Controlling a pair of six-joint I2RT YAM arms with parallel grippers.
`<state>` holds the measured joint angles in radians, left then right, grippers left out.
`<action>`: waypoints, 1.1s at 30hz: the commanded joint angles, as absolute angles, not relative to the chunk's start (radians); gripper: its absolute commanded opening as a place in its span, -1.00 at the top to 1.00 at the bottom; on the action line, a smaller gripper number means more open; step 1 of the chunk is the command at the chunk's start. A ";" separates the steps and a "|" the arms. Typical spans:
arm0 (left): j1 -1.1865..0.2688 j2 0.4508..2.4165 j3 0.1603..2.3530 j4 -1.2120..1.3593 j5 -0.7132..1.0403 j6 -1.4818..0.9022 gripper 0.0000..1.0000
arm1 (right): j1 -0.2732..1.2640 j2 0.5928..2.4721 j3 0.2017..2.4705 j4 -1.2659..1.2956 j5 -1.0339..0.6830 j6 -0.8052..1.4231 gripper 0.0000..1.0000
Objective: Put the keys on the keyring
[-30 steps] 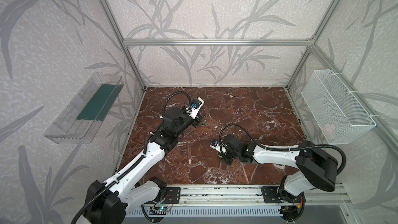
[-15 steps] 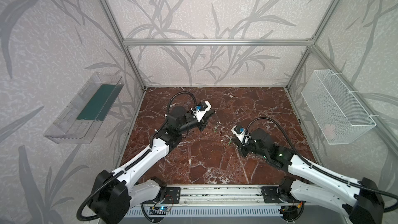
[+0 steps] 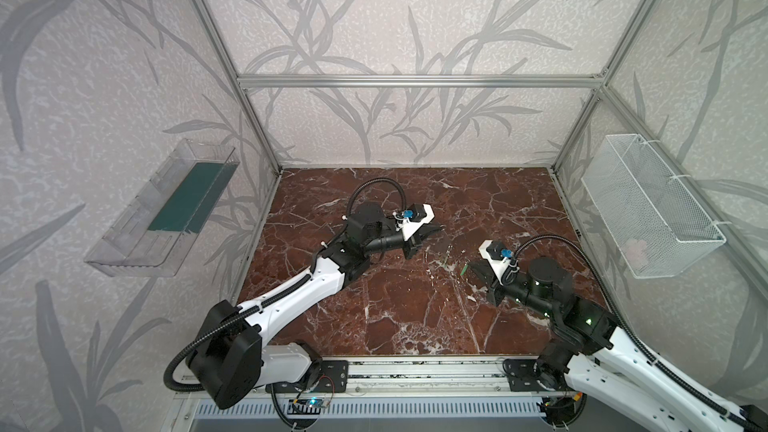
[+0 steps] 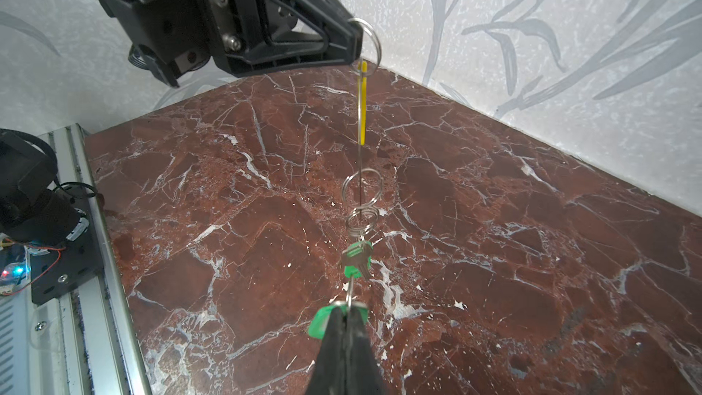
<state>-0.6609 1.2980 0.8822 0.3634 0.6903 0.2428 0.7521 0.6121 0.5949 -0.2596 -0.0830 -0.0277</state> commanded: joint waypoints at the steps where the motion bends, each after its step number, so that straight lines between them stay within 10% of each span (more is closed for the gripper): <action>1: -0.690 1.282 0.918 0.332 0.702 0.320 1.00 | 0.750 0.597 0.647 -0.319 -0.074 -0.041 1.00; 33: -0.617 1.090 0.730 0.351 0.406 0.374 1.00 | 0.839 1.250 0.762 -0.552 -0.056 0.107 1.00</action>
